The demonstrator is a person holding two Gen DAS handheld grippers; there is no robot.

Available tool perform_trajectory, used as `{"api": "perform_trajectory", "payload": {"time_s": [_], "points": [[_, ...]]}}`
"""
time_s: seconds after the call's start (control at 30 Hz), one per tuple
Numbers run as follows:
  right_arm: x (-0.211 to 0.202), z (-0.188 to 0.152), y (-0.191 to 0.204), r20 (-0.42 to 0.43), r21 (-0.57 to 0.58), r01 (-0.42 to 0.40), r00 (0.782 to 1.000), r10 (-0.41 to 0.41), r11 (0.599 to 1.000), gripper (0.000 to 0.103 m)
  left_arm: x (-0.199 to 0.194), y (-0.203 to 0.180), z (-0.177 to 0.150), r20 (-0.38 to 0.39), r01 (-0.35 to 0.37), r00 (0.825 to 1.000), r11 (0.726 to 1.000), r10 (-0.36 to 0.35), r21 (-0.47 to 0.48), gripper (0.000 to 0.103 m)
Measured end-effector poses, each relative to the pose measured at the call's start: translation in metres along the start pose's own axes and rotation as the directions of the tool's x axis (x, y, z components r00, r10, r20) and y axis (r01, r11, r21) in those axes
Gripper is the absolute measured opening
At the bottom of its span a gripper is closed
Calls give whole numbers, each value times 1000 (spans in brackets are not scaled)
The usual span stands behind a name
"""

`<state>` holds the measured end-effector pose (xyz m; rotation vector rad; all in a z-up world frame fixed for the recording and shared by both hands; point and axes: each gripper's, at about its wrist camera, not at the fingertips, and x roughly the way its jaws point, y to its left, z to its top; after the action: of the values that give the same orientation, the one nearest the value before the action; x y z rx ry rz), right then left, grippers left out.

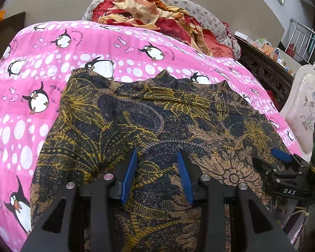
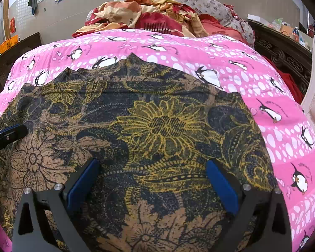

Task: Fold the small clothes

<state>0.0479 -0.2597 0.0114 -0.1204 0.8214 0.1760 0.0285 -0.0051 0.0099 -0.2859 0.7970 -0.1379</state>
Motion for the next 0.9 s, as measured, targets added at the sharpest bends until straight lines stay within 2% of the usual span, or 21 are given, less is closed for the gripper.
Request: {"api": "perform_trajectory", "payload": {"time_s": [0.9], "points": [[0, 0, 0, -1, -2, 0, 1000, 0, 1000, 103, 1, 0, 1, -5, -13, 1000, 1000, 13, 9, 19]]}}
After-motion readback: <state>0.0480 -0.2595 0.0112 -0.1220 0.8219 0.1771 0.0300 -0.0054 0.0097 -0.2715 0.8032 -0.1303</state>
